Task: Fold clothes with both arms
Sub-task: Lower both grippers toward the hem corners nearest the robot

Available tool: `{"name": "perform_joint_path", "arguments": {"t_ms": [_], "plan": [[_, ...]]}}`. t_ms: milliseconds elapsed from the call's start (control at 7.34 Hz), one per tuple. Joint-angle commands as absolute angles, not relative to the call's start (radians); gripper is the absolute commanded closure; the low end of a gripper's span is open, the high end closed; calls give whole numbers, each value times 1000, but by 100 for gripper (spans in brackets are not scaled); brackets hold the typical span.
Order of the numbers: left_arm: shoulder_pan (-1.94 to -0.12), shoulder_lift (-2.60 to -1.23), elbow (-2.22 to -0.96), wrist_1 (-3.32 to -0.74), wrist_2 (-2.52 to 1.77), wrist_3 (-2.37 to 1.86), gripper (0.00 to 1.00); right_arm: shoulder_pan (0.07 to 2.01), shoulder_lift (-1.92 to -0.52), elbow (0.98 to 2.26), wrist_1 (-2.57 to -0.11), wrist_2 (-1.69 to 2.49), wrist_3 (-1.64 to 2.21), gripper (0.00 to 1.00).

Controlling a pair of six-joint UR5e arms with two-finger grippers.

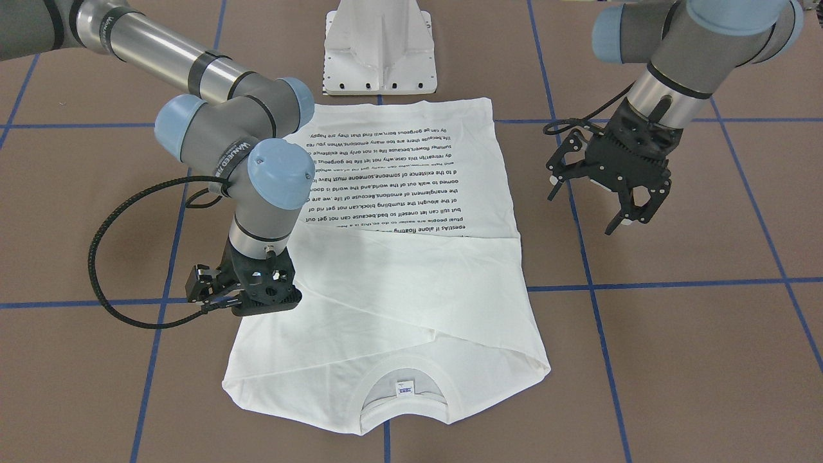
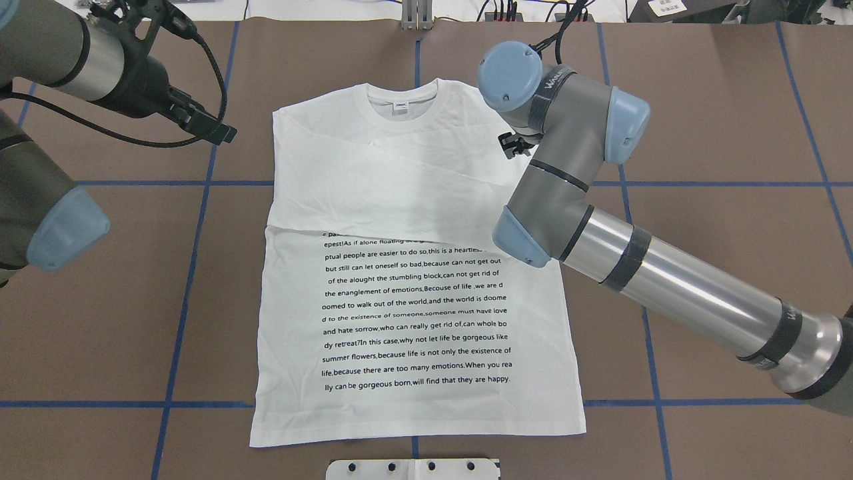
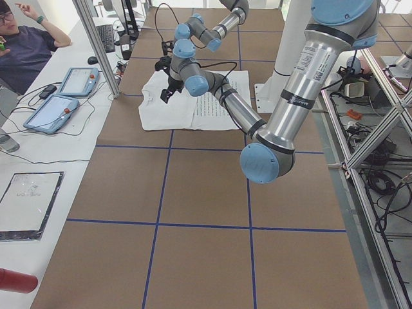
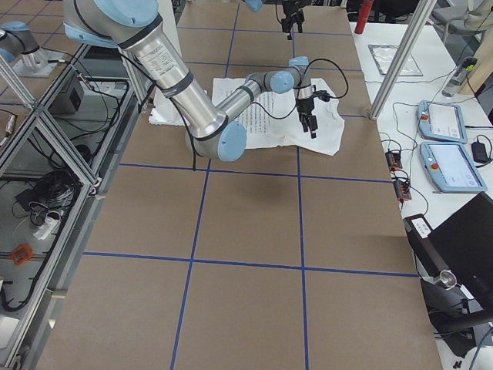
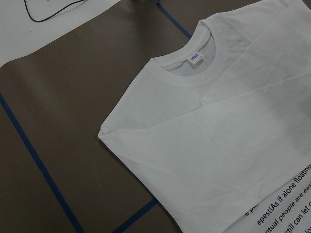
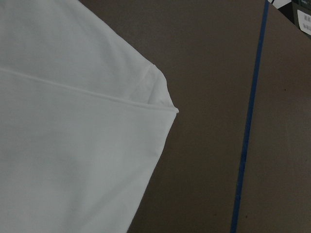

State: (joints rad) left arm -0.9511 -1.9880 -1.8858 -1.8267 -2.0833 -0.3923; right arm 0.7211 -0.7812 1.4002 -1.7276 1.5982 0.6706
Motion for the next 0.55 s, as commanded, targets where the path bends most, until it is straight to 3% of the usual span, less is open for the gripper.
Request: {"name": "perform_joint_path", "arguments": {"t_ms": [0, 136, 409], "plan": [[-948, -1977, -1923, -1821, -2080, -493, 0, 742, -947, 1693, -1700, 1727, 747, 0], [-936, -1909, -1989, -1825, -2082, -618, 0, 742, -1077, 1882, -1701, 1776, 808, 0], [-801, -1769, -2144, -1835, -2048, -836, 0, 694, -1246, 2125, -1691, 1796, 1028, 0]]}}
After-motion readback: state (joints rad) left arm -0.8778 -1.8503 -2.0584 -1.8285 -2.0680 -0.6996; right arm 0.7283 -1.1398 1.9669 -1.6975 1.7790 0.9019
